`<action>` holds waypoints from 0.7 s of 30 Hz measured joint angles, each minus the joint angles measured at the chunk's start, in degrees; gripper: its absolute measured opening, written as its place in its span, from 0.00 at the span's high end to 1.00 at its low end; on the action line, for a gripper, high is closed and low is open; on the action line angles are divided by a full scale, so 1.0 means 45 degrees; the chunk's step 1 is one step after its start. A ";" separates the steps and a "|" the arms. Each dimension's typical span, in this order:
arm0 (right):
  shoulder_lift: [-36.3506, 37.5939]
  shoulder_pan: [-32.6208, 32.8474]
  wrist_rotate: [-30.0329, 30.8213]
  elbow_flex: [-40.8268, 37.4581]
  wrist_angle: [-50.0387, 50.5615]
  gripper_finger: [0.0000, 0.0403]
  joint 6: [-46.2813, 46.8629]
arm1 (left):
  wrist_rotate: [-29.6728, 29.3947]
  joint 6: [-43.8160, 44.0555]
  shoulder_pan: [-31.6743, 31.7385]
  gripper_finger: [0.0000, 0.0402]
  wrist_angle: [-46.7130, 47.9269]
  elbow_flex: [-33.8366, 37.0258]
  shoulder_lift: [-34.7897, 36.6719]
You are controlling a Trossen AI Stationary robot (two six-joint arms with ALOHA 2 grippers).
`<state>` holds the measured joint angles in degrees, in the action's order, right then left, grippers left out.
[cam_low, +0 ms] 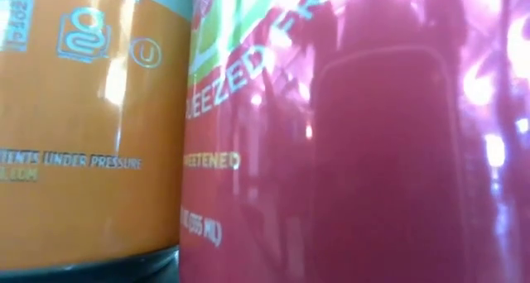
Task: Sort soda cans
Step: Put the left orange soda can into the left transparent bin
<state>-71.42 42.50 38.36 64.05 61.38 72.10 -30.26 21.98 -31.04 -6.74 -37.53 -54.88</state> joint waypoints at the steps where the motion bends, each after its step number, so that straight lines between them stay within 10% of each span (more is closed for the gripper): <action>1: 0.0000 0.0000 0.0252 -0.0008 0.0240 1.00 0.0176 | -0.0163 0.0362 -0.0251 0.84 0.0463 -0.0387 -0.0201; 7: 0.0055 -0.0010 0.1211 -0.1157 0.0341 1.00 0.1292 | -0.0507 0.1681 -0.1390 0.98 0.1918 -0.2134 -0.1107; 16: 0.1025 -0.0097 -0.0088 -0.3931 -1.0253 1.00 -0.5691 | -0.0523 0.1705 -0.1813 0.96 0.1863 -0.2517 -0.1614; 21: 0.1088 -0.0121 -0.0105 -0.4036 -1.0907 1.00 -0.6383 | -0.0389 0.1719 -0.1813 0.96 0.1665 -0.2517 -0.1644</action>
<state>-66.52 41.95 37.88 45.89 12.29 43.38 -32.01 29.71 -39.20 0.75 -48.86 -62.28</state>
